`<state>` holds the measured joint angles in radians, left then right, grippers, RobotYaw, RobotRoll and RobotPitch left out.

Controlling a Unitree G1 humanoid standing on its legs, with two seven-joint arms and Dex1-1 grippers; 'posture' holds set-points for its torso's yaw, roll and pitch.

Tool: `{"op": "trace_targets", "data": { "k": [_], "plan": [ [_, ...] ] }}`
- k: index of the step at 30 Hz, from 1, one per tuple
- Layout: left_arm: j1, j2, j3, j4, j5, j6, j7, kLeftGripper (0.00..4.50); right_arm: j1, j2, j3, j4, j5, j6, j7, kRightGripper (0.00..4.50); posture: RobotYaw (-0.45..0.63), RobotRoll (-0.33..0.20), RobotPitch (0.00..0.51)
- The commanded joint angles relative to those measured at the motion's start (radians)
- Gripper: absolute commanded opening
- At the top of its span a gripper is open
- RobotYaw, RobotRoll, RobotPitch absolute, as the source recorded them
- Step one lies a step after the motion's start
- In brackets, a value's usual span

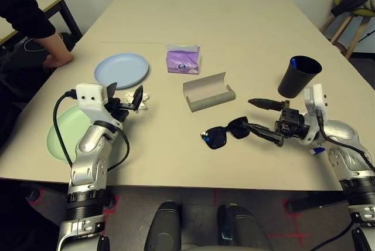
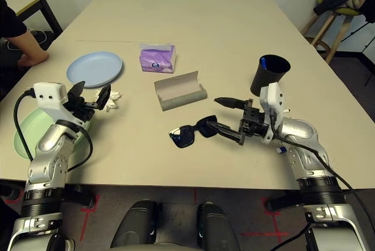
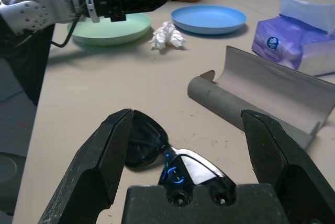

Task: Organize and tidy the items on the table.

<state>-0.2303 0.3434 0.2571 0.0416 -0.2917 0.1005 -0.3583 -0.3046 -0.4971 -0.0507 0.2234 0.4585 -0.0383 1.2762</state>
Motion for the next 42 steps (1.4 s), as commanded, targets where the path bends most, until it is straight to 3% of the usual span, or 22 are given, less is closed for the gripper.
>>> {"op": "trace_targets", "data": {
  "k": [1,11,16,19,22,31,42],
  "plan": [
    [-0.002,0.022,0.009,-0.002,-0.01,0.014,-0.014,4.5,-0.022,0.013,0.016,0.041,-0.022,-0.08,0.032,4.47,0.23,0.0,0.069],
    [0.007,0.088,0.019,-0.005,-0.048,0.061,-0.096,4.5,-0.051,0.006,0.059,0.096,-0.051,-0.17,0.126,4.47,0.24,0.0,0.067],
    [-0.02,0.213,0.049,0.013,-0.129,0.201,-0.206,4.5,-0.066,0.01,0.064,0.111,-0.057,-0.172,0.133,4.47,0.26,0.0,0.066],
    [-0.037,0.344,0.05,0.078,-0.086,0.344,-0.202,4.5,-0.066,0.014,0.068,0.099,-0.054,-0.152,0.129,4.47,0.27,0.0,0.066],
    [-0.066,0.397,0.083,0.106,-0.116,0.47,-0.178,4.5,-0.059,0.015,0.073,0.088,-0.053,-0.147,0.127,4.47,0.27,0.0,0.067],
    [-0.166,0.41,0.206,0.199,-0.157,0.77,-0.037,4.5,-0.043,0.019,0.081,0.062,-0.044,-0.13,0.116,4.47,0.26,0.0,0.069],
    [-0.148,0.448,0.263,0.286,-0.08,0.794,0.113,4.5,-0.036,0.02,0.081,0.039,-0.046,-0.114,0.098,4.47,0.26,0.0,0.068]
  ]
}}
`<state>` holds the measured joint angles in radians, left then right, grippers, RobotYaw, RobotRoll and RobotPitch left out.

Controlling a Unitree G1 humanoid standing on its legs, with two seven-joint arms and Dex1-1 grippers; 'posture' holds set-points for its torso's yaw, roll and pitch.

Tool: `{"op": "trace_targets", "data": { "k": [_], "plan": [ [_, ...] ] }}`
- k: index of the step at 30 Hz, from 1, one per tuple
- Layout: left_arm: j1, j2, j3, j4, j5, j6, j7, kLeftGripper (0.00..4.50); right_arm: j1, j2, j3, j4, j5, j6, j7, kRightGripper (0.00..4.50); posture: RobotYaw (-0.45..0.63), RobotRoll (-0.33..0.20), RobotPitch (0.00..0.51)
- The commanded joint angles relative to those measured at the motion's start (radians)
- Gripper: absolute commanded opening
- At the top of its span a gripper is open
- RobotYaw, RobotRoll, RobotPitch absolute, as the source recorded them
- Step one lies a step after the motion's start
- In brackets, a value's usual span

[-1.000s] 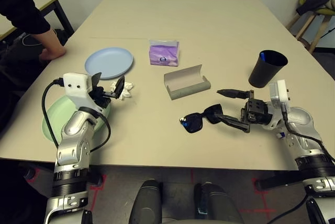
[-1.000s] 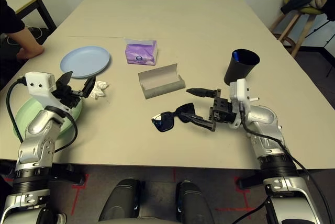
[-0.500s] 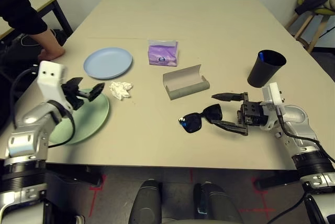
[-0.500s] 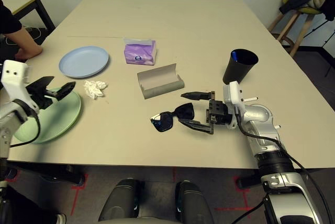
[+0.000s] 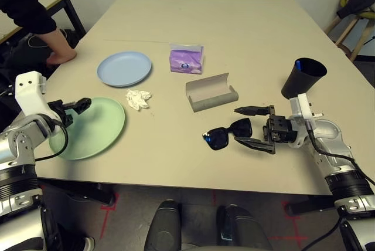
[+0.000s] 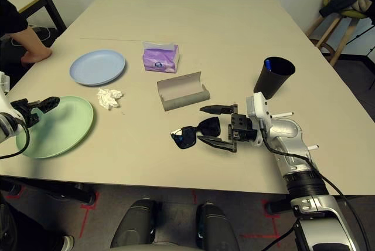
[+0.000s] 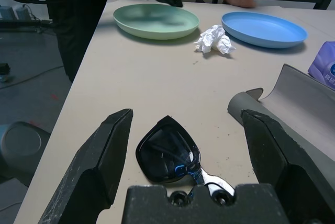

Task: Organize and tidy the items on the table.

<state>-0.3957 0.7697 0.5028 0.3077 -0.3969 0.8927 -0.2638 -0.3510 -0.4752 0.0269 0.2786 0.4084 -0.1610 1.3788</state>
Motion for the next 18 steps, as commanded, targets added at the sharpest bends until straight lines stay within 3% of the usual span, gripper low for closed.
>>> {"op": "trace_targets", "data": {
  "k": [1,15,18],
  "plan": [
    [0.025,0.028,0.017,0.018,0.03,0.002,0.016,4.5,0.009,-0.002,0.004,-0.017,0.003,0.01,-0.006,4.47,0.26,0.0,0.068],
    [0.138,0.068,0.004,-0.008,0.048,0.013,-0.065,4.5,0.004,0.004,0.011,-0.029,-0.001,0.026,-0.019,4.47,0.27,0.0,0.068],
    [0.14,0.061,0.01,-0.01,0.047,0.014,-0.066,3.87,0.003,0.001,0.009,-0.026,-0.002,0.024,-0.019,4.5,0.26,0.0,0.067]
  ]
}}
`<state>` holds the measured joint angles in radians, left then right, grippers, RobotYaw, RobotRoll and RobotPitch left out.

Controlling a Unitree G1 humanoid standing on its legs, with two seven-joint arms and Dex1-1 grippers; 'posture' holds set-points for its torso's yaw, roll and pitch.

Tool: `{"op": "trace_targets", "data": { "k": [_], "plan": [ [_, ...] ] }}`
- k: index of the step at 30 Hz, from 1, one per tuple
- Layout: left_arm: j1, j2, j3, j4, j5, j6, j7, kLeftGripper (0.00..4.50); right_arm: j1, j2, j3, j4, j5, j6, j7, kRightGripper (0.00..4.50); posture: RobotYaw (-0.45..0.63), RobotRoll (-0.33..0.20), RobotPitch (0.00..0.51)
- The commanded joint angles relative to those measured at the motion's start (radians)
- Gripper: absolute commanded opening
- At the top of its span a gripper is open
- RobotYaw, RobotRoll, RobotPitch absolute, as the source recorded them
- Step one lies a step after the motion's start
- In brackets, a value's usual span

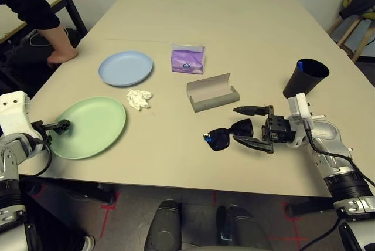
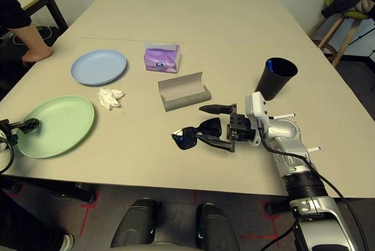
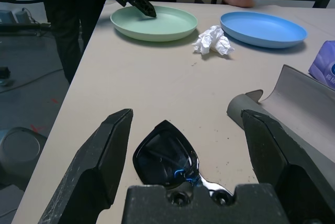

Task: Organize and tidy the items on the table.

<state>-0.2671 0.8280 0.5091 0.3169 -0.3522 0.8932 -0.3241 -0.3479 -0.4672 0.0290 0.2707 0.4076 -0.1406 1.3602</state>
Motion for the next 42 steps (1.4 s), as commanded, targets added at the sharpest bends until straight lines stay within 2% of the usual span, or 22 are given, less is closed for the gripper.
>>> {"op": "trace_targets", "data": {
  "k": [1,10,19,26,34,42],
  "plan": [
    [0.011,0.001,0.006,-0.021,0.001,0.015,-0.006,3.53,0.0,-0.008,0.006,-0.017,-0.001,0.004,0.0,4.5,0.26,0.0,0.067],
    [-0.003,-0.016,0.027,-0.038,-0.022,0.027,0.001,0.04,-0.001,-0.009,0.005,-0.005,-0.009,-0.003,-0.001,4.5,0.26,0.0,0.061],
    [-0.036,-0.036,0.028,-0.093,-0.051,0.076,0.003,0.01,-0.015,-0.01,-0.005,0.011,-0.01,-0.006,-0.014,4.5,0.26,0.0,0.059],
    [-0.065,-0.072,0.081,-0.158,-0.091,0.143,0.035,0.01,-0.017,-0.011,-0.009,0.039,-0.015,-0.026,-0.016,4.5,0.26,0.0,0.055],
    [-0.167,-0.153,0.143,-0.232,-0.122,0.182,0.14,0.01,-0.018,-0.008,-0.01,0.053,-0.012,-0.035,-0.02,4.5,0.26,0.0,0.057],
    [-0.249,-0.154,0.128,-0.176,-0.095,0.13,0.205,0.01,-0.016,-0.008,-0.008,0.021,-0.009,-0.016,-0.045,4.5,0.26,0.0,0.065]
  ]
}}
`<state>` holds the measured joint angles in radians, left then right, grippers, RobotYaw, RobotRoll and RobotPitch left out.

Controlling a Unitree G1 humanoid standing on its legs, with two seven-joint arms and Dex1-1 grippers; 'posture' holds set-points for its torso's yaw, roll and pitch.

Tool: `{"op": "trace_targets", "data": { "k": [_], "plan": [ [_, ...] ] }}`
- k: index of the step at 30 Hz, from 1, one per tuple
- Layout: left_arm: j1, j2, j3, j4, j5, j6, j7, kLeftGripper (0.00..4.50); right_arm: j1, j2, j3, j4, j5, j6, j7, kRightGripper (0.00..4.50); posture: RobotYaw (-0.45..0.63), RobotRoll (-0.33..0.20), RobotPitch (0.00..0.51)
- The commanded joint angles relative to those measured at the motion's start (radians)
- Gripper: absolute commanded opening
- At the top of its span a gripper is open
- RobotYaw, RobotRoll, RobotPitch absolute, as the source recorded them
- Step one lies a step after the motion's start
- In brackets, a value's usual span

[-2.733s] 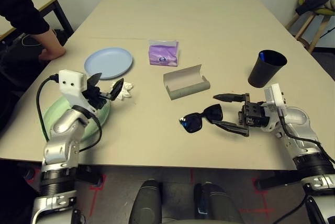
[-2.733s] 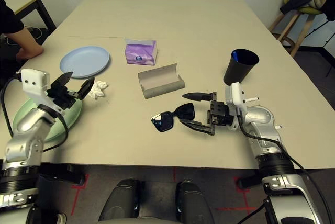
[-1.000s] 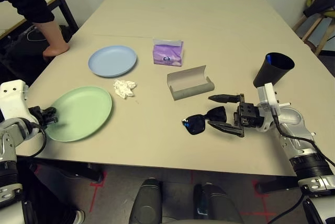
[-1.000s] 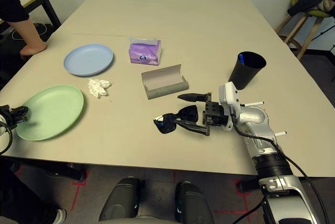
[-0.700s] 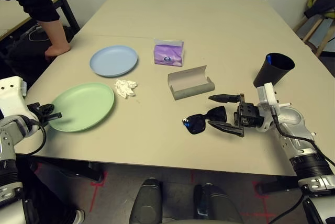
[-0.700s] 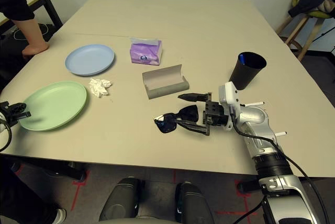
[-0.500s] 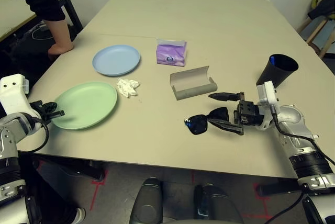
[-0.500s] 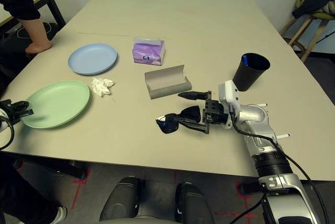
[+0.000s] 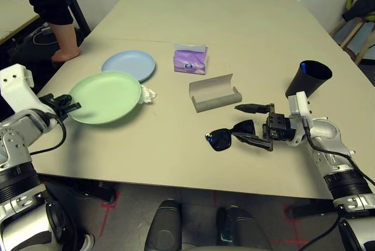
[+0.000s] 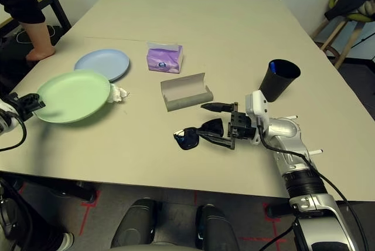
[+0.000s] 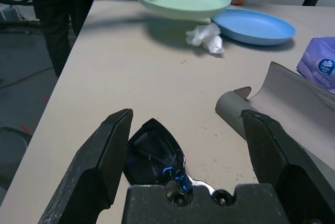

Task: Organize and tidy the items on the table.

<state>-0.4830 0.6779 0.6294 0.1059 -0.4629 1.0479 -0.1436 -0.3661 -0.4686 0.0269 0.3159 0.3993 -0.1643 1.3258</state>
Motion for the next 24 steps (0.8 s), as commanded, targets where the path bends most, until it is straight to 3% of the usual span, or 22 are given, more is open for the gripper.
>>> {"op": "trace_targets", "data": {
  "k": [1,13,20,24],
  "plan": [
    [-0.048,-0.008,0.007,0.047,0.017,-0.032,0.035,0.01,0.002,-0.007,-0.006,-0.031,0.0,0.012,-0.015,4.5,0.26,0.0,0.065],
    [-0.184,-0.151,-0.046,0.163,0.053,-0.176,0.163,0.01,0.011,0.013,-0.015,-0.102,0.021,0.093,-0.112,4.5,0.25,0.0,0.073],
    [-0.285,-0.232,-0.091,0.318,0.1,-0.333,0.24,0.01,0.009,0.021,-0.021,-0.095,0.025,0.104,-0.146,4.5,0.25,0.0,0.075],
    [-0.353,-0.258,-0.113,0.448,0.128,-0.44,0.27,0.01,-0.004,0.038,-0.028,-0.097,-0.003,0.121,-0.246,4.5,0.24,0.0,0.08]
  ]
}}
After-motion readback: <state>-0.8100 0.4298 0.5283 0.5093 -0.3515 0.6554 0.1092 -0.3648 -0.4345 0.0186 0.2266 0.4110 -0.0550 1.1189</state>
